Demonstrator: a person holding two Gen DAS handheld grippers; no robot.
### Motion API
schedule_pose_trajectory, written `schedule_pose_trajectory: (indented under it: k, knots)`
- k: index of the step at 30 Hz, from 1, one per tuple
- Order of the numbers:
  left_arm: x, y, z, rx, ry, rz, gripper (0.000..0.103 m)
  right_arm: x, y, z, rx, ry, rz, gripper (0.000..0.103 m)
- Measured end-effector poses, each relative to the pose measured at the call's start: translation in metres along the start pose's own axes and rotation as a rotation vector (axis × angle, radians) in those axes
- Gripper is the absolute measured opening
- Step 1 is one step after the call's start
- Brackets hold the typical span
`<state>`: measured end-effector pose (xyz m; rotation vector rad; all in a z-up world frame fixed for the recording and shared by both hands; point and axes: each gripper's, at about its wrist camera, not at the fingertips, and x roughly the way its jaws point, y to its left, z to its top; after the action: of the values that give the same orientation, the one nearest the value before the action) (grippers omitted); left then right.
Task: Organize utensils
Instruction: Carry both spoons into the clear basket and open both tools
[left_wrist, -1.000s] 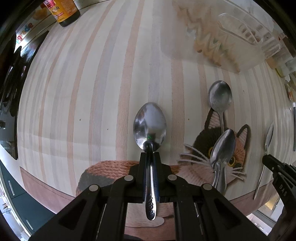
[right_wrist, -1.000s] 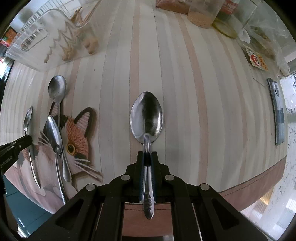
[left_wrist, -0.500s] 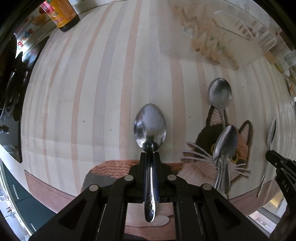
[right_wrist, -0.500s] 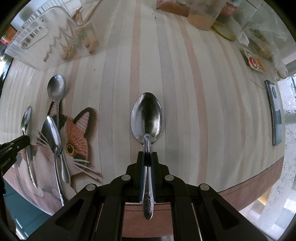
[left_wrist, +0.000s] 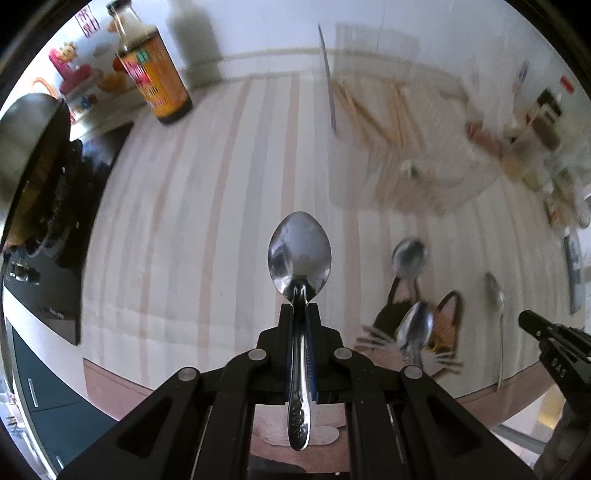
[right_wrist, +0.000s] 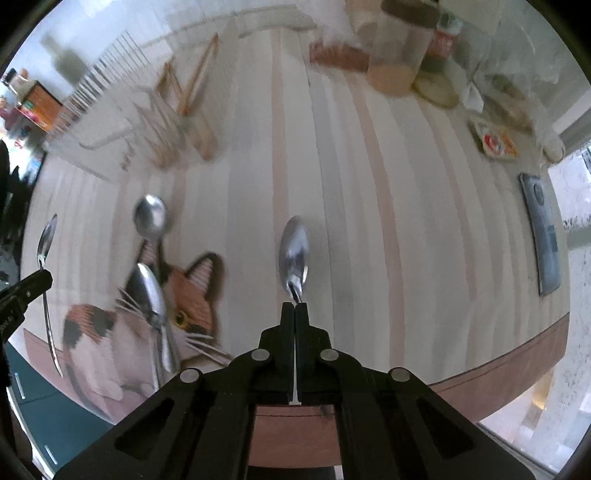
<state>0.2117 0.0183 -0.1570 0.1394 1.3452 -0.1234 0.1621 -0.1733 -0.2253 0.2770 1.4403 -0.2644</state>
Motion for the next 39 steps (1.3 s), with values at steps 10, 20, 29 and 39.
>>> schedule_pose_trajectory:
  k: [10, 20, 29, 39]
  knots:
    - [0.009, 0.009, 0.001, -0.017, 0.010, 0.031, 0.004, -0.003, -0.034, 0.028, 0.135, 0.053, 0.119, 0.005]
    - [0.048, 0.004, -0.016, -0.020, 0.100, 0.041, 0.004, 0.047, -0.007, 0.015, -0.040, 0.154, -0.025, 0.010]
    - [0.001, 0.009, 0.008, -0.017, -0.008, 0.048, 0.004, 0.020, -0.004, 0.022, -0.026, 0.092, -0.003, 0.002]
    - [-0.075, -0.001, 0.080, -0.024, -0.171, -0.068, 0.004, -0.077, 0.001, 0.081, 0.012, -0.097, 0.154, 0.002]
